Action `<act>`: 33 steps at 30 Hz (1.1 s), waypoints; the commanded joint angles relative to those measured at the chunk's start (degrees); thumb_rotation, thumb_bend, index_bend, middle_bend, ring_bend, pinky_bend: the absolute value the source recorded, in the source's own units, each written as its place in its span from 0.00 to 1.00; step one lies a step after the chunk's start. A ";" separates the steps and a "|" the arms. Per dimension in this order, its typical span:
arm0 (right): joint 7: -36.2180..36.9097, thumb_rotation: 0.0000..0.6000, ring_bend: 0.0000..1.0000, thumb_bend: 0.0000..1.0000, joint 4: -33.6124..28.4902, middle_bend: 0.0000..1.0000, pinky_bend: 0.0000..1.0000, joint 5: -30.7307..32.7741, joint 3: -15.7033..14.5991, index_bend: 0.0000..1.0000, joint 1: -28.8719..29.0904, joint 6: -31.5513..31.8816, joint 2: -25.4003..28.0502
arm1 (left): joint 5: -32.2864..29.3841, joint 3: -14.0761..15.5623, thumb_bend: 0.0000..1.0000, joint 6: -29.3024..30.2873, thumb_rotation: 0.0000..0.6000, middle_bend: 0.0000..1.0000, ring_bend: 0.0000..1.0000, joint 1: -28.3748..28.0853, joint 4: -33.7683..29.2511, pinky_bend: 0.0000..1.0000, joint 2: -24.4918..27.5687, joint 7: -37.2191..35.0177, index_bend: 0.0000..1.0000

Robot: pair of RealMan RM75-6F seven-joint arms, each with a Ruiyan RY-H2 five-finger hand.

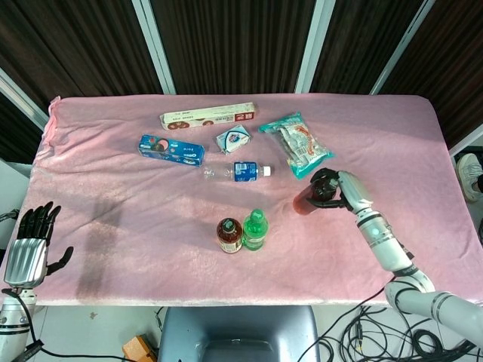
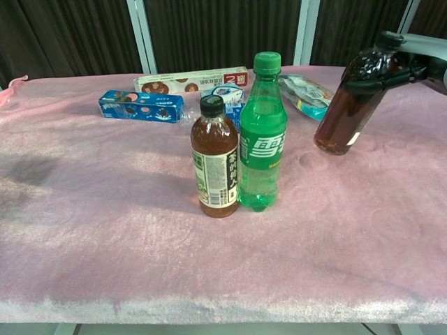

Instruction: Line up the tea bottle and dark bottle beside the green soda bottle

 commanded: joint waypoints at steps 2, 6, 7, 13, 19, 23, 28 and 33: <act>-7.82 1.00 0.64 0.40 -10.23 0.69 0.55 0.03 -1.64 0.97 -1.32 1.19 3.32 | 0.22 0.11 0.30 -0.21 1.00 0.00 0.00 -0.02 -0.21 0.00 0.07 0.06 0.00; -11.93 1.00 0.64 0.40 -13.03 0.69 0.55 0.33 -2.31 0.97 -1.53 1.74 3.12 | 0.40 0.27 0.30 -0.40 1.00 0.00 0.00 0.04 -0.33 0.00 0.23 -0.06 0.00; -13.22 1.00 0.64 0.40 -13.52 0.69 0.55 0.42 -2.54 0.97 -1.63 1.95 3.02 | 0.43 0.31 0.30 -0.44 1.00 0.00 0.00 0.08 -0.35 0.00 0.27 -0.10 0.00; -15.99 1.00 0.64 0.40 -14.70 0.69 0.55 0.67 -3.58 0.97 -1.95 2.04 2.24 | 0.37 0.41 0.30 -0.87 1.00 0.00 0.00 0.17 -0.63 0.00 0.48 -0.16 0.00; -16.00 1.00 0.64 0.40 -14.25 0.69 0.55 0.70 -3.81 0.97 -1.92 1.94 1.23 | 0.40 0.39 0.30 -1.08 1.00 0.00 0.00 0.09 -0.71 0.00 0.50 -0.21 0.00; -16.07 1.00 0.64 0.40 -12.93 0.69 0.55 0.83 -3.84 0.97 -1.38 1.45 -1.02 | 0.53 0.44 0.30 -1.65 1.00 0.00 0.00 -0.17 -0.65 0.00 0.51 -0.66 0.00; -15.82 1.00 0.64 0.40 -12.00 0.69 0.55 0.06 -4.17 0.97 -1.28 1.76 -2.35 | 0.64 0.52 0.30 -2.05 1.00 0.00 0.00 -0.32 -0.56 0.00 0.44 -0.73 0.00; -16.23 1.00 0.64 0.40 -11.06 0.69 0.55 0.01 -4.26 0.96 -1.17 1.82 -3.14 | 0.77 0.54 0.30 -2.01 1.00 0.01 0.00 -0.32 -0.63 0.00 0.44 -0.75 0.00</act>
